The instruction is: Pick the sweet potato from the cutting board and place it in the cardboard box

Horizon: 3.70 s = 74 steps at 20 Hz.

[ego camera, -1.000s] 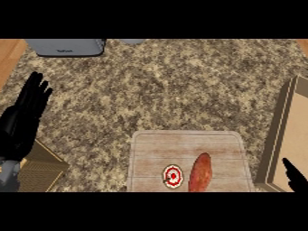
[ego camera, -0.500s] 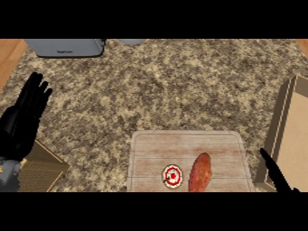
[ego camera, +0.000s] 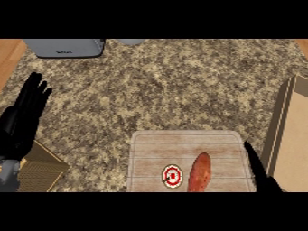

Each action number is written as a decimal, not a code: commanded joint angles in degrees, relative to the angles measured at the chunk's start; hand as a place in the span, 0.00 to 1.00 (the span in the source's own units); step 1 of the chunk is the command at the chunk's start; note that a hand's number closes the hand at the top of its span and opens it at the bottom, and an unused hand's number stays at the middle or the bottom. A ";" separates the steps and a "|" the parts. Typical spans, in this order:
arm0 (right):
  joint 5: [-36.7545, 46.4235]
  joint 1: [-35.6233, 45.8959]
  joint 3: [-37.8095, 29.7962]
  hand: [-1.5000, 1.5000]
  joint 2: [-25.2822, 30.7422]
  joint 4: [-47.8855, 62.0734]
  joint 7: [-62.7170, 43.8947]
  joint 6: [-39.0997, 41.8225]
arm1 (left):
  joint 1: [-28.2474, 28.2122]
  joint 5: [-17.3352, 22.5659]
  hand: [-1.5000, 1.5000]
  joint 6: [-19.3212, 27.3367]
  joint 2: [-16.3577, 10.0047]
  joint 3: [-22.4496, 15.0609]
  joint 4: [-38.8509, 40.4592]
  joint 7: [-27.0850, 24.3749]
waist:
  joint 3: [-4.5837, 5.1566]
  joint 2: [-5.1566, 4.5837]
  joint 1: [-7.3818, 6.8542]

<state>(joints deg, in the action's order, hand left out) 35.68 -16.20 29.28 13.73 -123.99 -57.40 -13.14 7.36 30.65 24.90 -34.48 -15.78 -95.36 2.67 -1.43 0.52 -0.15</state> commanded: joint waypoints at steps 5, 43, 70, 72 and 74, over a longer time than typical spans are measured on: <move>-1.09 -1.70 -0.71 0.00 -0.08 1.00 1.03 0.41 | 0.47 1.25 0.50 1.11 3.39 0.73 0.45 2.29 | 1.41 -0.49 0.55; 2.33 2.76 1.23 0.00 -9.73 25.37 11.21 -5.20 | 0.49 2.11 0.50 -0.94 3.45 1.77 2.32 1.35 | 1.42 -0.56 0.36; 28.92 52.27 -10.83 1.00 -10.59 56.00 -5.08 7.80 | 3.95 1.42 0.50 0.22 4.07 -1.47 2.27 1.13 | 1.56 -1.69 -3.09; 28.36 57.72 -12.50 1.00 -11.13 61.34 -3.42 9.30 | 2.30 1.50 0.50 -0.01 3.63 -1.75 1.59 0.68 | 1.51 -1.40 -3.15; 30.81 63.44 -11.28 1.00 -12.96 65.01 -4.63 11.37 | 3.26 0.69 0.50 0.59 4.11 -2.90 1.95 0.76 | 1.52 -1.32 -2.92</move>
<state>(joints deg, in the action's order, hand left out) 63.86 36.32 18.83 2.68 -66.78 -58.59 -6.07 10.81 30.92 24.82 -34.19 -17.90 -95.12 3.74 -1.20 -0.59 -3.30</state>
